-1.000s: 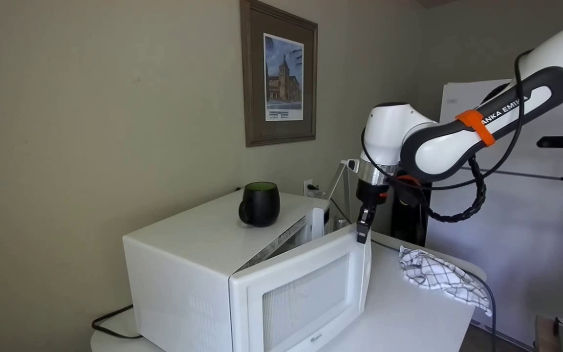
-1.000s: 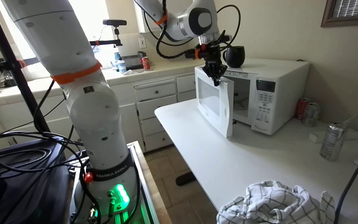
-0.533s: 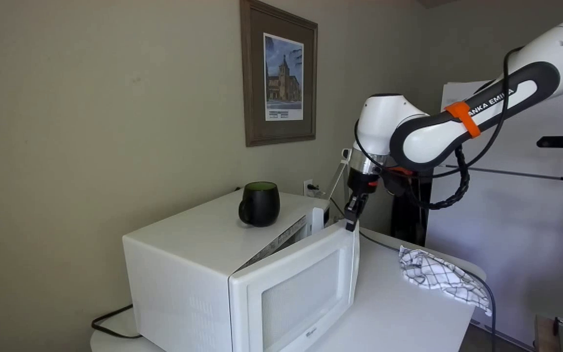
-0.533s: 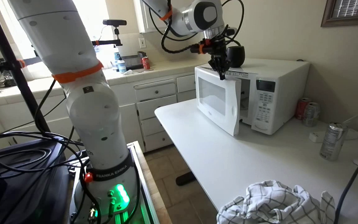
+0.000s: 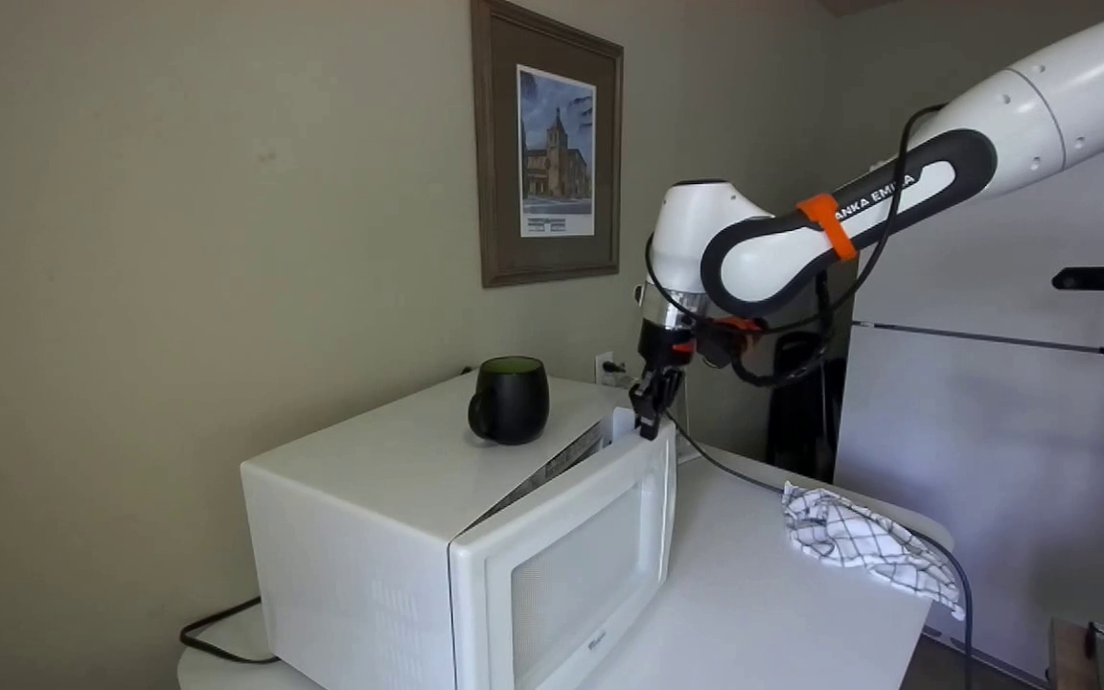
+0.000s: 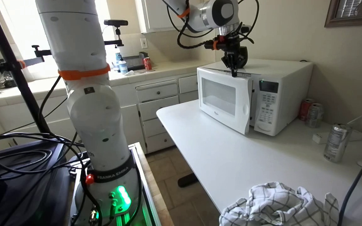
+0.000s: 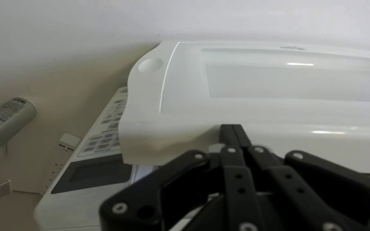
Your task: Close the microwave door.
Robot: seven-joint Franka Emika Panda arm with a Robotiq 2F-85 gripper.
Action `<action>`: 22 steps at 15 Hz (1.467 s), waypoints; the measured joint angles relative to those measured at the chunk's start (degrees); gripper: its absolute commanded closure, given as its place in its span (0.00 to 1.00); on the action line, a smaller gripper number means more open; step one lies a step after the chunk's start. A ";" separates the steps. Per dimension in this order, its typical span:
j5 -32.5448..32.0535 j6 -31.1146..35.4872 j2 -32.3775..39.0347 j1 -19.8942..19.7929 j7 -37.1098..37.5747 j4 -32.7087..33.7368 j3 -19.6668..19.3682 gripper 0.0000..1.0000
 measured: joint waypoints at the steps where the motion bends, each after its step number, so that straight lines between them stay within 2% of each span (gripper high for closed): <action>1: 0.00 -0.56 1.21 0.02 0.49 1.61 -0.15 1.00; 9: -0.03 2.03 7.75 0.58 3.59 9.20 -1.73 1.00; 14: 0.05 8.07 9.68 0.63 3.52 10.15 -2.52 1.00; 18: -0.23 4.08 9.69 0.91 3.17 11.36 -2.98 1.00; 22: -4.21 -7.96 5.40 0.81 3.38 8.20 -5.05 1.00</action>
